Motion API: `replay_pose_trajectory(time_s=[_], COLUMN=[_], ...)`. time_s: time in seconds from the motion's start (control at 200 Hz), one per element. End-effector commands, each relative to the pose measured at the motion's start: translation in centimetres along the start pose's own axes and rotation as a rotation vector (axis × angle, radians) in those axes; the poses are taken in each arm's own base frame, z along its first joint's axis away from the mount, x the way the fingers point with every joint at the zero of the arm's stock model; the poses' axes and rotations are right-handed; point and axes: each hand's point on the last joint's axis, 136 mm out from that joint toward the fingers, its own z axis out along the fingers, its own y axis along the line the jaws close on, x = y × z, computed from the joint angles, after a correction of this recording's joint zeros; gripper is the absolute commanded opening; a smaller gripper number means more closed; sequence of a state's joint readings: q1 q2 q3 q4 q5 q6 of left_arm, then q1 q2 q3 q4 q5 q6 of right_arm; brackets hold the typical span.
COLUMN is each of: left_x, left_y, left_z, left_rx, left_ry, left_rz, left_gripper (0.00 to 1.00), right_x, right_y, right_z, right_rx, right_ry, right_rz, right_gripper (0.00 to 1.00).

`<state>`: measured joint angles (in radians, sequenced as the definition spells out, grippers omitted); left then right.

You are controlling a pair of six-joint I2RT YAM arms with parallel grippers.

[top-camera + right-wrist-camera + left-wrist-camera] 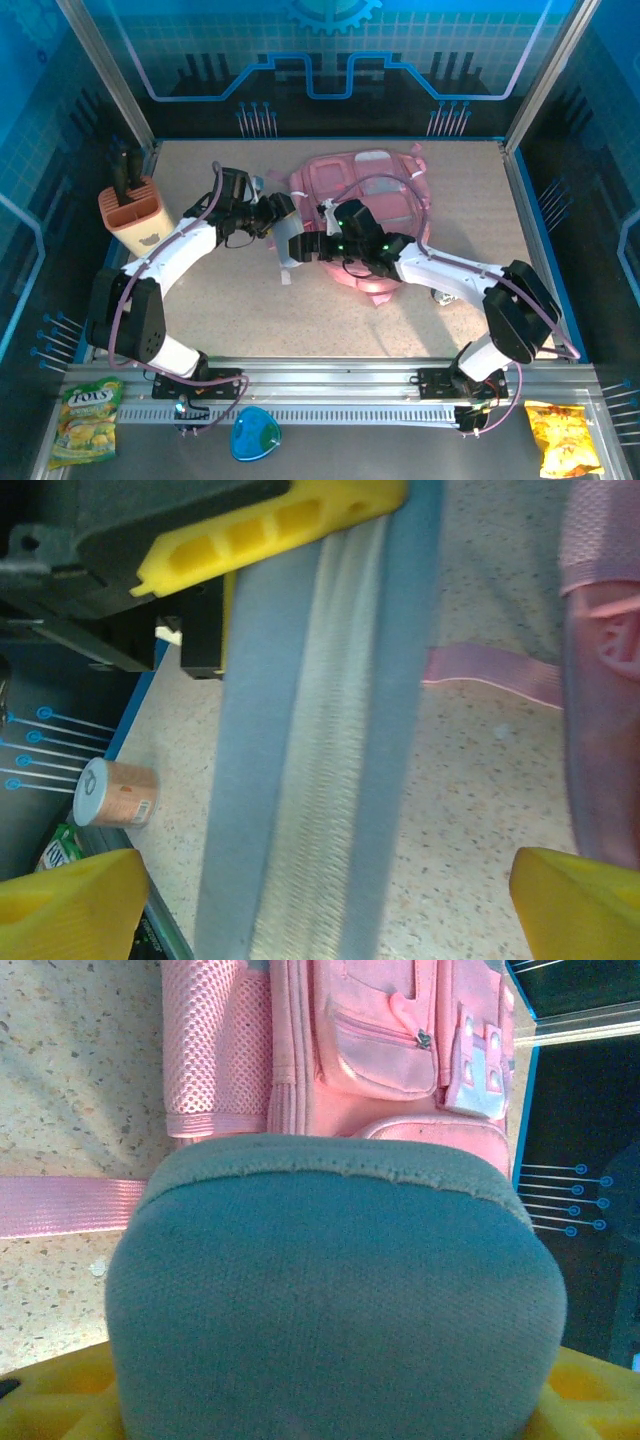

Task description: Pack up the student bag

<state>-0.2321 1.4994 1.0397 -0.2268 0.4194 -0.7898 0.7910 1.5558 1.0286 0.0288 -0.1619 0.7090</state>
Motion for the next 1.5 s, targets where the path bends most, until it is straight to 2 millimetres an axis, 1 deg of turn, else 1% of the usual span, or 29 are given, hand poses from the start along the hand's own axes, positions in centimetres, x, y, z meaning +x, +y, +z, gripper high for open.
replay_pose_trajectory(time_s=[0.0, 0.135, 0.25, 0.345, 0.415, 0.46, 0.545, 0.59, 0.67, 0.75, 0.79, 0.8, 0.815, 0.92, 0.996, 1.051, 1.111, 1.241, 1.341, 1.441, 1.496], left_x=[0.5, 0.6, 0.6, 0.5, 0.2, -0.1, -0.7, -0.9, -0.8, 0.0, 0.6, 0.7, 1.0, 3.5, 5.1, 5.8, 6.8, 8.8, 9.9, 10.8, 11.0], left_y=[-0.7, -0.9, -0.9, -0.9, -0.8, -0.9, -0.9, -1.1, -1.6, -2.6, -3.1, -3.2, -3.4, -4.9, -5.5, -5.7, -6.2, -7.0, -6.9, -6.7, -6.5], left_z=[0.2, 0.2, 0.2, -0.1, -0.5, -1.0, -2.2, -2.8, -3.6, -3.5, -3.1, -3.0, -2.8, -0.9, 0.8, 2.0, 3.3, 6.0, 8.0, 9.6, 10.4], left_rx=[0.045, 0.056, 0.057, 0.053, 0.045, 0.045, 0.025, 0.018, 0.021, 0.028, 0.030, 0.029, 0.028, 0.011, -0.032, -0.080, -0.112, -0.162, -0.202, -0.218, -0.224], left_ry=[0.024, 0.028, 0.028, 0.016, -0.005, -0.030, -0.092, -0.119, -0.140, -0.131, -0.118, -0.116, -0.109, -0.043, 0.006, 0.029, 0.053, 0.096, 0.148, 0.226, 0.257], left_rz=[-0.026, -0.029, -0.029, -0.021, -0.004, 0.022, 0.083, 0.121, 0.194, 0.290, 0.345, 0.358, 0.380, 0.548, 0.678, 0.769, 0.878, 1.120, 1.276, 1.365, 1.399], left_gripper=[0.63, 0.63, 0.64, 0.71, 0.83, 0.91, 0.99, 0.99, 0.99, 0.99, 0.99, 0.99, 0.99, 0.99, 0.97, 0.93, 0.90, 0.86, 0.82, 0.76, 0.74], right_x=[-0.4, -0.2, -0.6, -0.8, -1.2, -1.4, -2.2, -2.4, -3.3, -4.1, -5.0, -4.5, -4.3, -5.2, -5.5, -5.4, -5.5, -5.1, -4.8, -4.4, -4.2], right_y=[1.7, 1.5, 1.5, 1.4, 1.0, 0.7, -0.3, -1.1, -2.9, -5.1, -5.7, -6.3, -6.9, -9.2, -10.8, -11.9, -12.8, -14.3, -15.4, -16.3, -16.7], right_z=[1.0, 1.8, 2.0, 1.9, 1.4, 0.8, -0.6, -1.5, -3.5, -5.8, -7.2, -7.3, -7.6, -11.0, -13.3, -14.6, -16.1, -18.6, -20.1, -21.4, -21.9], right_rx=[-0.056, -0.058, -0.061, -0.065, -0.065, -0.069, -0.059, -0.048, -0.019, 0.023, 0.036, 0.048, 0.060, 0.122, 0.170, 0.201, 0.227, 0.284, 0.309, 0.324, 0.330], right_ry=[0.008, 0.027, 0.020, 0.010, -0.012, -0.030, -0.067, -0.082, -0.121, -0.167, -0.200, -0.193, -0.196, -0.255, -0.292, -0.311, -0.336, -0.360, -0.381, -0.401, -0.411], right_rz=[-0.018, 0.002, 0.011, 0.020, 0.025, 0.026, 0.036, 0.046, 0.072, 0.102, 0.109, 0.117, 0.124, 0.153, 0.182, 0.208, 0.224, 0.252, 0.286, 0.319, 0.335], right_gripper=[0.87, 0.72, 0.58, 0.45, 0.39, 0.37, 0.36, 0.36, 0.36, 0.36, 0.36, 0.36, 0.36, 0.36, 0.36, 0.36, 0.36, 0.36, 0.36, 0.36, 0.36])
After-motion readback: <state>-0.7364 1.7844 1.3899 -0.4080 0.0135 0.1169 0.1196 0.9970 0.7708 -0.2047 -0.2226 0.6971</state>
